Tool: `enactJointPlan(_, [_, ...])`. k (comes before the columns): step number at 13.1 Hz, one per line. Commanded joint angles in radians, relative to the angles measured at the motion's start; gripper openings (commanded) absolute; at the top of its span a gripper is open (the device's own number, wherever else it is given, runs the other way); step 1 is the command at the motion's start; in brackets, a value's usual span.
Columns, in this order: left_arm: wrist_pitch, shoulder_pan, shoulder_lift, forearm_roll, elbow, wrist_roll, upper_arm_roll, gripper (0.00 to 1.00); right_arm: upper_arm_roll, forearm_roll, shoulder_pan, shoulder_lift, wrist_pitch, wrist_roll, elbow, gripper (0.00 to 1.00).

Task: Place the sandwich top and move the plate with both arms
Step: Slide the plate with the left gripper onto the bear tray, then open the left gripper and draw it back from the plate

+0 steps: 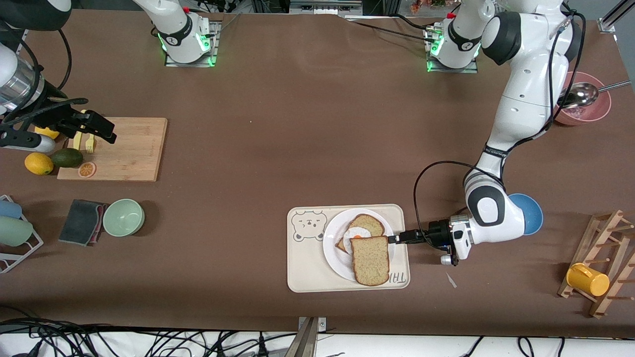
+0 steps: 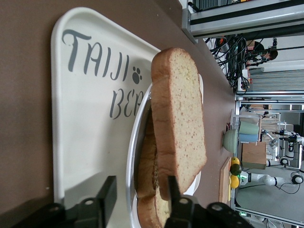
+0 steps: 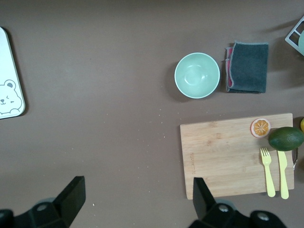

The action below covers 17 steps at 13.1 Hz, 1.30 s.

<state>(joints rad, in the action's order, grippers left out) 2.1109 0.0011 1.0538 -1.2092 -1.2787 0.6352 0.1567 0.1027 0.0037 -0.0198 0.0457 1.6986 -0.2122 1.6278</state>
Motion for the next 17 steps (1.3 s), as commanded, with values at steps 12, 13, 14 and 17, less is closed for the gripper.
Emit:
enactJointPlan(12, [-0.086,0.016,-0.167,0.627,0.025,-0.169,-0.003,0.38,0.005,0.006,-0.003,-0.010,-0.050,0.001,-0.014,1.00])
enactJointPlan(13, [-0.109,0.011,-0.202,0.711,0.025,-0.170,-0.003,0.38,0.005,0.002,-0.003,-0.015,-0.050,0.001,-0.011,1.00])
enactJointPlan(14, [-0.130,0.013,-0.240,0.796,0.025,-0.170,-0.003,0.38,0.005,0.001,-0.003,-0.017,-0.045,0.001,-0.009,1.00])
enactJointPlan(17, [-0.265,0.002,-0.342,1.018,0.025,-0.181,-0.002,0.48,0.006,-0.004,-0.003,-0.020,-0.042,0.001,-0.005,1.00])
